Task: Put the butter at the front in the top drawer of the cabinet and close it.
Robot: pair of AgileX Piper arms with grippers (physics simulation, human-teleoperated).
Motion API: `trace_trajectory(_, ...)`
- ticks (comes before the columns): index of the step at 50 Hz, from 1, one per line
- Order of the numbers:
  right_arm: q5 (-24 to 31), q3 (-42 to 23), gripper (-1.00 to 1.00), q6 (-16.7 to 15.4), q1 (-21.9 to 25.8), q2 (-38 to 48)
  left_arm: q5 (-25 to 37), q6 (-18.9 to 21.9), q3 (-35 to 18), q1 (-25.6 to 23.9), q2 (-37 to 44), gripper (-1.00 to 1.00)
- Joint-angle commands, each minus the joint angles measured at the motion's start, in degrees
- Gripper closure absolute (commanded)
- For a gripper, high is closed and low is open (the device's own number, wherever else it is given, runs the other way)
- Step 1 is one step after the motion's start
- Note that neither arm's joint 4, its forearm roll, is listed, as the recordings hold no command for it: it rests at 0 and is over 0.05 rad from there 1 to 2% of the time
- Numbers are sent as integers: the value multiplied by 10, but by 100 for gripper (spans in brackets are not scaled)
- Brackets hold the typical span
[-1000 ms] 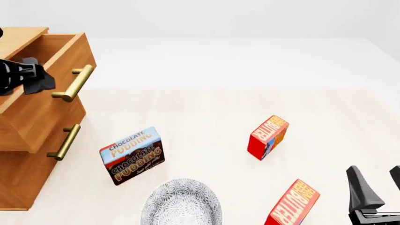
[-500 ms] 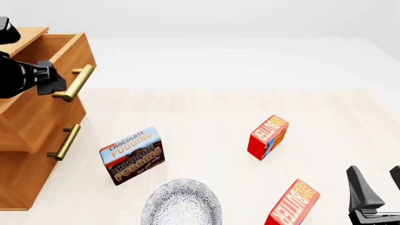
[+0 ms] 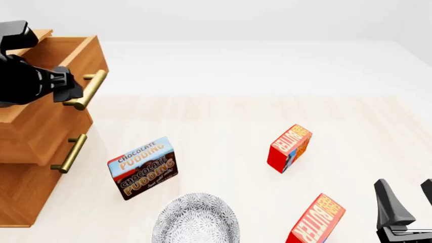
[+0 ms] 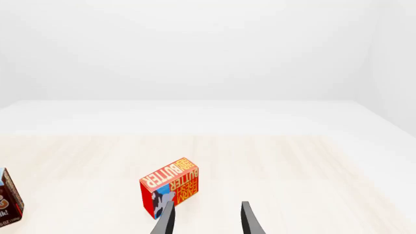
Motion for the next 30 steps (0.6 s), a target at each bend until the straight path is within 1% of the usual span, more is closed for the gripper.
trace_trajectory(1,0,0,-100,0,0,-1,-5,0,0,-21,13,-100)
trace_trajectory(17,0,0,-100,0,0,-1,-2,-1,-11,-43,28,-100)
trace_trajectory(24,0,0,-100,0,0,-1,2,0,-16,-59,32,-100)
trace_trajectory(30,0,0,-100,0,0,-1,5,-9,-18,-82,31,-100)
